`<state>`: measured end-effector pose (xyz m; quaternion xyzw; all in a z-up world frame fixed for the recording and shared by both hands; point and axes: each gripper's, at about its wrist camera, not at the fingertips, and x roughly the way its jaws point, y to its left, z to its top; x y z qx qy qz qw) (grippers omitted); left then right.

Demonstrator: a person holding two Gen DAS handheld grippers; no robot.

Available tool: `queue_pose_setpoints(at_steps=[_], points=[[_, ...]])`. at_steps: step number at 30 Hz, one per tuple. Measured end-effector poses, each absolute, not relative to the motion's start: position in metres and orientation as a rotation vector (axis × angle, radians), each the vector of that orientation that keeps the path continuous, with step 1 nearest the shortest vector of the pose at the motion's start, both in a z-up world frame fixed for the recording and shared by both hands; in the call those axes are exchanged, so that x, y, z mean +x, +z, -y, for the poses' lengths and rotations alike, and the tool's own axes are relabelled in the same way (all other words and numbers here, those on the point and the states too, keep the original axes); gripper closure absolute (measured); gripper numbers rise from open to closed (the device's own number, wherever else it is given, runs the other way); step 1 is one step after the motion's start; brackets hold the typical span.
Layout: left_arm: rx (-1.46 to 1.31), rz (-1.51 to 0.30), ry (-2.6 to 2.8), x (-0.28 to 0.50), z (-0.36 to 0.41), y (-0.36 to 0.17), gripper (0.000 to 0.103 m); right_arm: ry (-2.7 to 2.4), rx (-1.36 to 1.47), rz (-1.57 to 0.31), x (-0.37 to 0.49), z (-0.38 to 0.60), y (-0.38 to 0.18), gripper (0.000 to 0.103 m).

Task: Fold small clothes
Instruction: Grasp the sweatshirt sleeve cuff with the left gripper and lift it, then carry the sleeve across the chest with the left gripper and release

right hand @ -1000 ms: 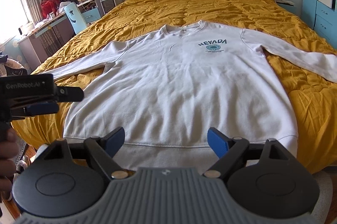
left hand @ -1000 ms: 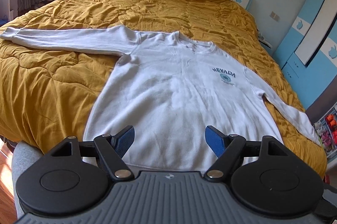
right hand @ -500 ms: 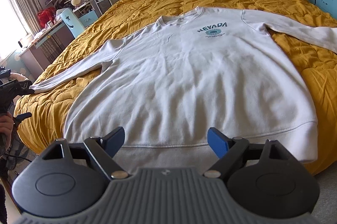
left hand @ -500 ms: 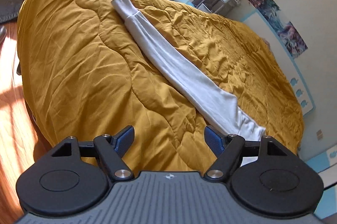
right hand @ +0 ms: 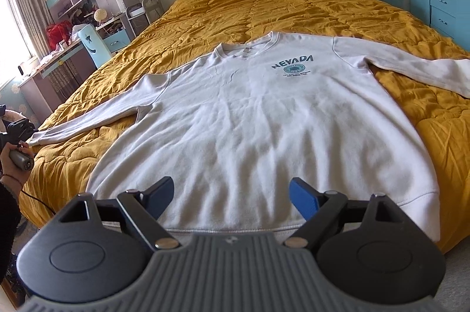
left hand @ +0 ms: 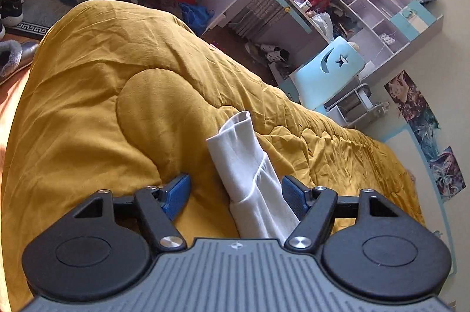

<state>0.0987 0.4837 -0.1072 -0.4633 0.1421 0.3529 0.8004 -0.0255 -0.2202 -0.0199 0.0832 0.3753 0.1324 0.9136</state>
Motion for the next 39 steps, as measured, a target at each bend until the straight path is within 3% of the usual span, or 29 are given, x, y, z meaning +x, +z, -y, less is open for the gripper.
queue_pose_setpoints(at_steps=[2, 4, 5, 15, 27, 31, 39], points=[[-0.902, -0.341, 0.766, 0.111, -0.483, -0.1, 0.038, 0.272, 0.189, -0.771, -0.025, 0.221, -0.021, 0.021], [-0.803, -0.383, 0.767, 0.124, -0.477, -0.095, 0.091, 0.291, 0.238, -0.765, -0.024, 0.225, -0.02, 0.021], [-0.78, -0.412, 0.767, 0.129, -0.476, -0.094, 0.097, 0.296, 0.256, -0.759, -0.023, 0.226, -0.019, 0.021], [-0.582, -0.352, 0.644, 0.165, -0.421, -0.023, 0.098, 0.278, 0.467, -0.753, -0.005, 0.253, -0.015, 0.021], [-0.431, -0.2, 0.215, 0.239, -0.203, 0.099, 0.098, 0.176, 0.436, -0.639, -0.029, 0.32, -0.001, 0.021], [-0.378, -0.218, 0.101, 0.262, -0.122, 0.106, 0.098, 0.129, 0.314, -0.604, -0.041, 0.338, 0.002, 0.021], [-0.423, -0.315, -0.096, 0.285, 0.009, 0.065, 0.098, 0.116, 0.47, -0.598, -0.048, 0.383, -0.011, 0.021]])
